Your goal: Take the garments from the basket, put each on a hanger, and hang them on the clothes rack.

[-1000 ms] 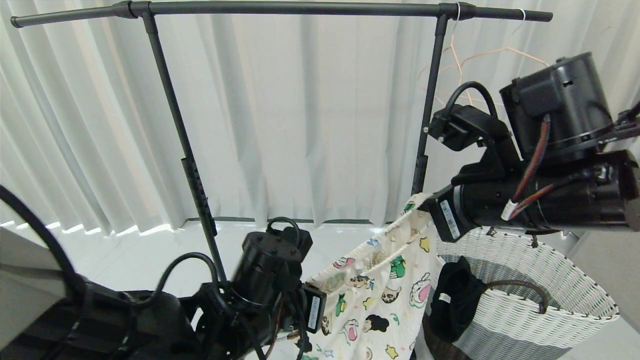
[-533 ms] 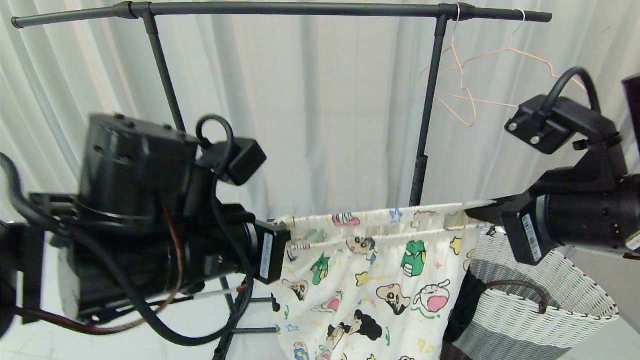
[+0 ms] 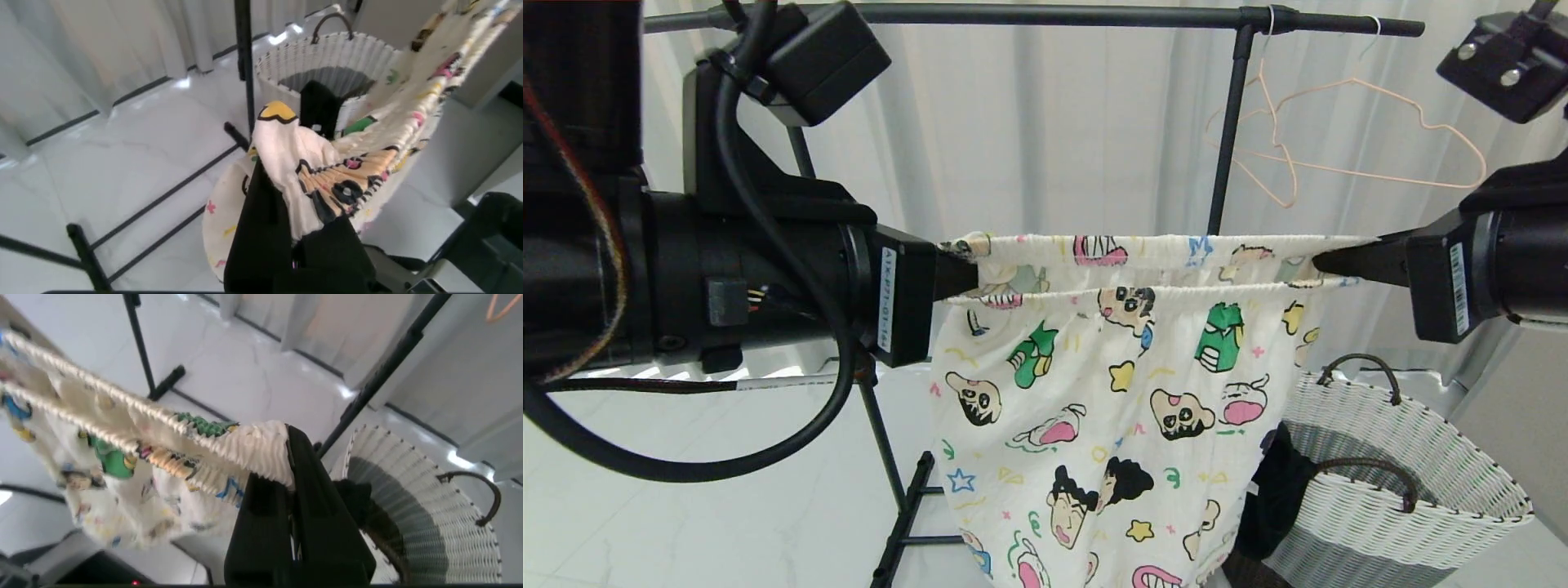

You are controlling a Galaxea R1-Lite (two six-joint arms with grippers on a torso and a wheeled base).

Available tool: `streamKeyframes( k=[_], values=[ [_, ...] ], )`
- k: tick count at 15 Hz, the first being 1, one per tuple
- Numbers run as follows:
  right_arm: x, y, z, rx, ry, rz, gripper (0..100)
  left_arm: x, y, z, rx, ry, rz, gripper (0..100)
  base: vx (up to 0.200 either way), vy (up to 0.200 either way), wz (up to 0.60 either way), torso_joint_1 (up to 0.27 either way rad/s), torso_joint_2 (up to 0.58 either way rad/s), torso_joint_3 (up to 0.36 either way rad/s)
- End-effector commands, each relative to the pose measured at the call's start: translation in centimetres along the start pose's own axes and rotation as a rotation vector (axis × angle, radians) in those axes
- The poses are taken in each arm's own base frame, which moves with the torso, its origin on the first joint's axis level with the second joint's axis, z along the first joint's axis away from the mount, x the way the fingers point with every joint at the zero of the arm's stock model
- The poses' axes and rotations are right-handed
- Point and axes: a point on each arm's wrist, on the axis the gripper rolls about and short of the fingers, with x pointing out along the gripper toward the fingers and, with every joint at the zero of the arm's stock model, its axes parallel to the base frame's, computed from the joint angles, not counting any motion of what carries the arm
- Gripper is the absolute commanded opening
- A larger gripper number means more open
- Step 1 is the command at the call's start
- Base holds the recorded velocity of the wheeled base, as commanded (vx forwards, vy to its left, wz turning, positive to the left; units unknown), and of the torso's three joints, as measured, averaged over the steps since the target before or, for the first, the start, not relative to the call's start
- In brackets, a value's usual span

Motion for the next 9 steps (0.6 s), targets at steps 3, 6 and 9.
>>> streamKeyframes(
  k=[3,6,9],
  values=[
    [-3.8,0.3,-0.9,-0.040,0.034,0.072,0,0.3,-0.4,0.3,0.128,-0.018,-0.021,0,0.000,0.000,0.00,0.000,0.00,0.000],
    [-6.9,1.0,-2.4,-0.109,0.094,0.184,0,2.0,-0.5,1.2,0.186,-0.100,-0.067,0,0.000,0.000,0.00,0.000,0.00,0.000],
    [-7.5,2.4,-2.8,-0.161,0.102,0.279,0,3.9,-0.5,2.7,0.189,-0.142,-0.071,0,0.000,0.000,0.00,0.000,0.00,0.000]
  ],
)
